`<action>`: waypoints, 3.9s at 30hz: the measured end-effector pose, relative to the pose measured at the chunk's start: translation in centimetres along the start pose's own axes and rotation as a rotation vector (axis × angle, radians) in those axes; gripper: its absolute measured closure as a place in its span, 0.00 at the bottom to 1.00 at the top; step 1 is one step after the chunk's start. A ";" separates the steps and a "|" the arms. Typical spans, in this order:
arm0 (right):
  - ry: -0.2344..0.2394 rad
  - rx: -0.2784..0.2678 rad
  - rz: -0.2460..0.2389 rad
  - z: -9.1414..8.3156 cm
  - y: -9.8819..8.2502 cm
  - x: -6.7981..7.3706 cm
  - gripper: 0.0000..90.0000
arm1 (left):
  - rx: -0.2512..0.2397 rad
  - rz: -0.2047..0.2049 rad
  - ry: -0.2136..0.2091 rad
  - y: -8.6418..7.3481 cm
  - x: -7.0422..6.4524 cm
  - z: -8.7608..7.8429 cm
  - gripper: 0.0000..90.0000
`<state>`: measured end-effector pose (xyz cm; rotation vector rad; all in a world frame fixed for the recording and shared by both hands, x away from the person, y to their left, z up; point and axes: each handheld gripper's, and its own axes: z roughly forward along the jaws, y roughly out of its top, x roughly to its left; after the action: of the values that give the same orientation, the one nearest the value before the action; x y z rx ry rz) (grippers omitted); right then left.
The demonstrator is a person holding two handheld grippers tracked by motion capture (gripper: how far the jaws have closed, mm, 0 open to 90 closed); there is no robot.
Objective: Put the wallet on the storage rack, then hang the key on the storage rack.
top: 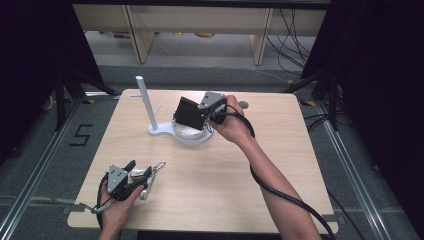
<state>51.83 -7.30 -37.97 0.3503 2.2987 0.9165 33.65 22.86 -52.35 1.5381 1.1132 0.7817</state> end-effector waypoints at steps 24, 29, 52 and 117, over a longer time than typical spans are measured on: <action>-0.019 0.074 0.052 1.2 -0.9 -0.7 0.71 | 0.002 -0.002 0.002 0.0 0.0 0.0 0.37; -0.041 0.072 0.108 -1.0 -2.1 -0.8 0.70 | 0.007 -0.005 0.006 0.0 0.0 -0.1 0.37; 0.002 -0.006 0.460 -9.1 -15.1 4.6 0.63 | -0.005 0.018 0.028 -0.1 -0.4 -0.5 0.36; 0.076 0.048 0.575 -9.4 -17.6 5.1 0.61 | 0.836 0.276 -0.301 5.5 0.7 8.4 0.53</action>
<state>41.71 -22.61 -47.22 1.0496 2.3273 1.1582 42.84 20.26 -49.18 2.4521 1.0615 0.2198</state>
